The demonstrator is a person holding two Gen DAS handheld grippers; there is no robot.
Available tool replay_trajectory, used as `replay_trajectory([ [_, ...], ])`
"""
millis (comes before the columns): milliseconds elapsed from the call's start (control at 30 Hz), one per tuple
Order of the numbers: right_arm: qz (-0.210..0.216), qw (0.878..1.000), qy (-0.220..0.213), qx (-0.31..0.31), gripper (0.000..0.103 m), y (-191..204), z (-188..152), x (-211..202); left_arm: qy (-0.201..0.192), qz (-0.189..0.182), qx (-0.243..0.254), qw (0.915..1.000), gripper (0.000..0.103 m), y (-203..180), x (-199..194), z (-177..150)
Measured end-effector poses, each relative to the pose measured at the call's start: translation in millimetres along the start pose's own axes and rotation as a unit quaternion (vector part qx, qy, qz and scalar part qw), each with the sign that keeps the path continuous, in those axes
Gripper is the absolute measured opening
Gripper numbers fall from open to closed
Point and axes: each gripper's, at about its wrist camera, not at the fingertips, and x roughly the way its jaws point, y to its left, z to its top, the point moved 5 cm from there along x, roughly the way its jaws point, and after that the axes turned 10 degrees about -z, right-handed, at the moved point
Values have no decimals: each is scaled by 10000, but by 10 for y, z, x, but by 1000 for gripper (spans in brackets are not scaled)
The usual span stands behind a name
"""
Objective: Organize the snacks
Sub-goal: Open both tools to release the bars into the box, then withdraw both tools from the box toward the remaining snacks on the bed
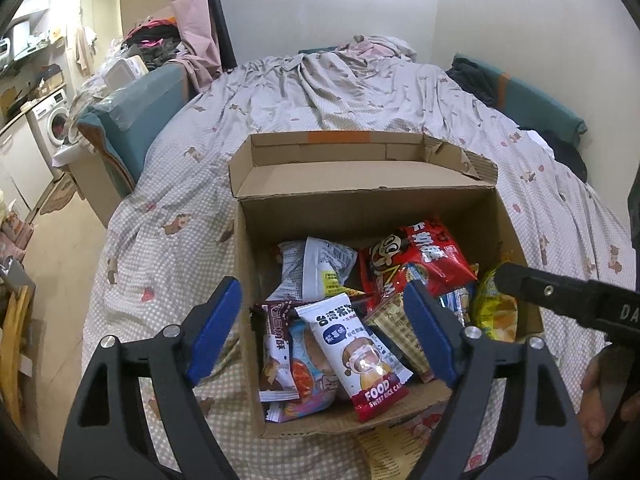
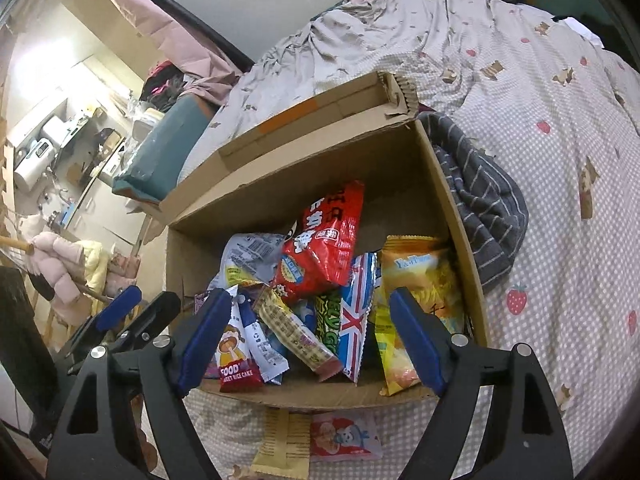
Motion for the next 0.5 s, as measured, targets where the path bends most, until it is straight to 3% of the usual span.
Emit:
replay_trajectory([
  [433,-68,10000,-2,45,84,-45,-177,-300,-145,-70,-181,9997,81,86,-363,-61],
  [500,-85,10000,10,8,84,-43,-219,-340,-153,-85,-195,9997,85,87,-429,-98],
])
